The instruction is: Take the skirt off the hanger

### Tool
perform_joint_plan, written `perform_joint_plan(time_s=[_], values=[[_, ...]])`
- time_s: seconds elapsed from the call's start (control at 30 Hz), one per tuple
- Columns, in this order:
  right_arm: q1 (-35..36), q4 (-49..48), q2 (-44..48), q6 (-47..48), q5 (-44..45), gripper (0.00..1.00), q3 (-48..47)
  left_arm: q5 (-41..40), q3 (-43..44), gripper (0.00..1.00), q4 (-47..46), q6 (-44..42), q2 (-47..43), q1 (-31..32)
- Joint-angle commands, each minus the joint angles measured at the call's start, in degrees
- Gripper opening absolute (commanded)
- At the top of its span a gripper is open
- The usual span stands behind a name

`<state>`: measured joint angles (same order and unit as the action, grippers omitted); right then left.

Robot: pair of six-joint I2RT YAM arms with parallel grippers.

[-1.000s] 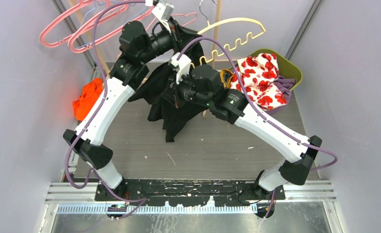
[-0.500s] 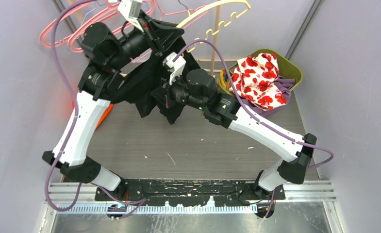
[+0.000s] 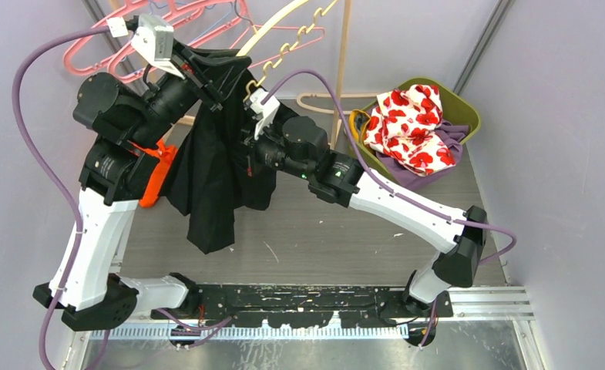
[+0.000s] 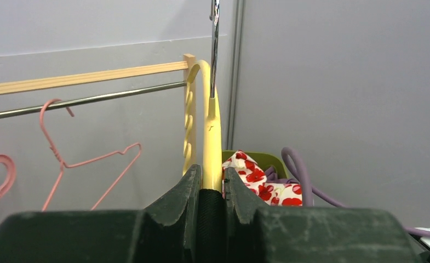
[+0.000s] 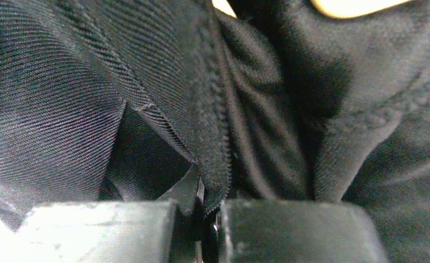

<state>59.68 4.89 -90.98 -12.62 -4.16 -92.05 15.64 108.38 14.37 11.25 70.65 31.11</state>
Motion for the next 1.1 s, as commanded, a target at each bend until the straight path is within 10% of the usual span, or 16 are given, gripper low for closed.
perform_joint_plan(time_s=[0.0, 0.4, 0.63, 1.07], values=[[0.55, 19.17, -6.57, -0.11, -1.0, 0.01, 6.0, -2.15, 8.4, 0.0, -23.5, -2.35, -3.86, 0.39], [0.57, 19.77, -4.13, -0.82, -2.61, 0.01, 7.9, -0.98, -2.34, 0.0, -15.68, 1.1, -5.71, 0.46], [0.7, 20.69, -0.73, -0.51, -1.75, 0.01, 10.57, -13.51, -20.89, 0.0, -12.96, -6.12, -11.66, 0.4], [0.7, 23.87, -1.36, 3.15, -1.34, 0.01, 7.44, -11.56, -9.56, 0.0, -13.11, -10.01, -1.22, 0.43]])
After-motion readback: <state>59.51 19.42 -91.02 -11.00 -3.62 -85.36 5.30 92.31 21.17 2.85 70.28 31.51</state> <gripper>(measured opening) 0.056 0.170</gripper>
